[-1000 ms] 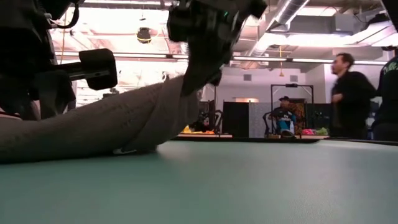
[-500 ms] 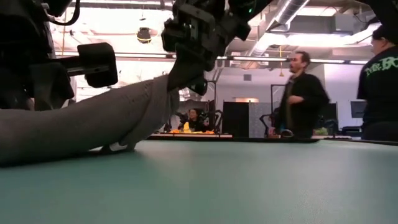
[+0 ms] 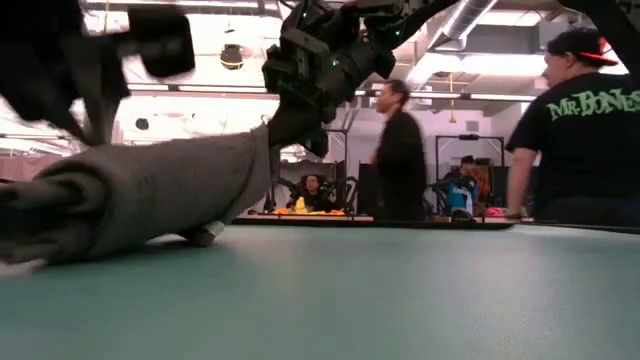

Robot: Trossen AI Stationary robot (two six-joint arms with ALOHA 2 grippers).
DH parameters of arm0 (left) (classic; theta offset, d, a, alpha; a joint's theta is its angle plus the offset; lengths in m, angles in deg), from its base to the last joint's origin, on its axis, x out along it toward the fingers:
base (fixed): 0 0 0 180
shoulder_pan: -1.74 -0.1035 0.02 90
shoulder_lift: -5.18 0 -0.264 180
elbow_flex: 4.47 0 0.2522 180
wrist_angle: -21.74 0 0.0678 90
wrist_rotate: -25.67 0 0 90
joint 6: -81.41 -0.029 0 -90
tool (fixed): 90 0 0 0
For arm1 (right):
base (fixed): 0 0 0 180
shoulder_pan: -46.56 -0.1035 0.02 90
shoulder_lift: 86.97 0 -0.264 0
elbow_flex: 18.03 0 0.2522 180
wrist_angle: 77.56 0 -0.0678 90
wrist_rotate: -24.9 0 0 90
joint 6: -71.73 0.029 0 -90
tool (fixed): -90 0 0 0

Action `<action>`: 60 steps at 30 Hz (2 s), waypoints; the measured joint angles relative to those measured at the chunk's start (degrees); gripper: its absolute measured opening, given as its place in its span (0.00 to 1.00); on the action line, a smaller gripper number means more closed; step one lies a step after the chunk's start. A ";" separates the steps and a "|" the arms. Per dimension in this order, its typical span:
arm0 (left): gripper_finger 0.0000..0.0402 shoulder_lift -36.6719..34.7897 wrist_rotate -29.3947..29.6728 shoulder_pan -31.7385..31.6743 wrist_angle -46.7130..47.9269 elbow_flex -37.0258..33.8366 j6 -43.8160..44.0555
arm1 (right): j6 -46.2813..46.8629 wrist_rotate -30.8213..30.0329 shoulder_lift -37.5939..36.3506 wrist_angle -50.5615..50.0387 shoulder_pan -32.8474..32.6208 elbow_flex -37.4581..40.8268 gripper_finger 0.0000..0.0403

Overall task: Roll towel into tight, uniform cylinder
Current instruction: Roll the gray towel

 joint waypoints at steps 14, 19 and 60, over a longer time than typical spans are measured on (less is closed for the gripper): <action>0.00 -9.51 21.44 -3.14 5.73 -5.49 1.11 | 0.13 2.29 1.98 -2.07 -0.50 0.03 0.05; 0.00 -9.53 18.49 -4.84 1.71 -9.27 0.80 | 0.49 2.58 1.96 -2.44 -0.46 0.06 0.05; 0.00 3.41 -5.76 -7.26 -17.68 -11.37 9.04 | 1.98 3.56 4.83 -0.45 5.33 0.03 0.05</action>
